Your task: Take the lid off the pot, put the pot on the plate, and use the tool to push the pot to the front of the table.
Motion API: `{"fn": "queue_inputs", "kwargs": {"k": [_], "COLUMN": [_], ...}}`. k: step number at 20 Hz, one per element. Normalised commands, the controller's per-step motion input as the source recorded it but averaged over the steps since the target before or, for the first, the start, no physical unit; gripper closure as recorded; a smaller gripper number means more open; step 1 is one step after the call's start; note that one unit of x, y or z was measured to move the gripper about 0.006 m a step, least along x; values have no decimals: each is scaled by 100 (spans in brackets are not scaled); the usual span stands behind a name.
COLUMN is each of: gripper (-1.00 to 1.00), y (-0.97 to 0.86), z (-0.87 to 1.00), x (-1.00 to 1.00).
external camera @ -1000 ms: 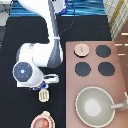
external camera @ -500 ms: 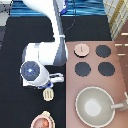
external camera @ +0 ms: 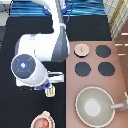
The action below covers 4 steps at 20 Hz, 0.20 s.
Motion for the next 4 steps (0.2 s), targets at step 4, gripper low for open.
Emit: {"fn": "queue_inputs", "kwargs": {"k": [4], "gripper": [-100], "y": [-13], "z": [100], "x": [-3]}}
